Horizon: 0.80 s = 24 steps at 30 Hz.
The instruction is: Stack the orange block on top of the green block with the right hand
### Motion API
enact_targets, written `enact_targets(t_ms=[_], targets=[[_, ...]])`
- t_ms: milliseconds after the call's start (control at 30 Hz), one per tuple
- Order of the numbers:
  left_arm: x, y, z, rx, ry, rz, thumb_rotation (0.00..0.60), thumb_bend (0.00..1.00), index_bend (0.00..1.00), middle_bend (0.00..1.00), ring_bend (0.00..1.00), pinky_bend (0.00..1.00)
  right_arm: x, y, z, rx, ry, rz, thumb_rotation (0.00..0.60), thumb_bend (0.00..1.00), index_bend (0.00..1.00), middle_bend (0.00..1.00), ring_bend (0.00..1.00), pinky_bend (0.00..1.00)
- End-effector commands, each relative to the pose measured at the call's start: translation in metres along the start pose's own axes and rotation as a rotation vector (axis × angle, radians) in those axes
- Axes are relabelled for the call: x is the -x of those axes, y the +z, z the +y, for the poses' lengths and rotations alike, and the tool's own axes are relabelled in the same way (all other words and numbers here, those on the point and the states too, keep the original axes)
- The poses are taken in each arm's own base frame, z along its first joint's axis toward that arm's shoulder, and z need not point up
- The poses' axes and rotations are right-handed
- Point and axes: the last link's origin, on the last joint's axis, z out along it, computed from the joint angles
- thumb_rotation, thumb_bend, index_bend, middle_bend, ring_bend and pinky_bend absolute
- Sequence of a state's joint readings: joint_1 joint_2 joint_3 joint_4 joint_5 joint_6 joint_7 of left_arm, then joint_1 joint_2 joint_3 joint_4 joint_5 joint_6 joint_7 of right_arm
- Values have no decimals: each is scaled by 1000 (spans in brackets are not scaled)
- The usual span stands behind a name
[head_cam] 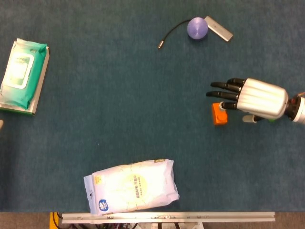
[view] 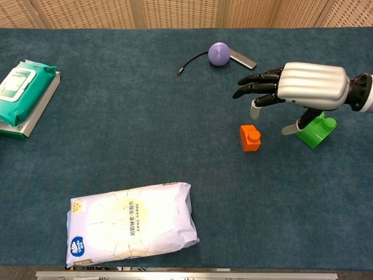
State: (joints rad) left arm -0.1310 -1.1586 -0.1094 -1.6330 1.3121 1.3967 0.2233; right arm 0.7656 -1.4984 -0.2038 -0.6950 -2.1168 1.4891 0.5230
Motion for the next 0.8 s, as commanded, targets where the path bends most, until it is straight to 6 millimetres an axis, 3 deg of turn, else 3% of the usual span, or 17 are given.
enact_targets(t_ms=[33, 300, 800], targets=[[0, 4, 1, 15, 1, 7, 600, 112, 361, 379, 392, 538, 1, 0, 1, -9, -8, -8, 600, 0, 411, 155, 82, 301], [1, 14, 2, 45, 4, 1, 600, 112, 361, 379, 392, 540, 3, 3, 3, -23, -34, -25, 600, 0, 411, 152, 78, 301], [4, 15, -4, 20, 4, -16, 600, 112, 361, 379, 392, 540, 16, 17, 6, -85, -105, -81, 600, 16, 411, 143, 67, 301]])
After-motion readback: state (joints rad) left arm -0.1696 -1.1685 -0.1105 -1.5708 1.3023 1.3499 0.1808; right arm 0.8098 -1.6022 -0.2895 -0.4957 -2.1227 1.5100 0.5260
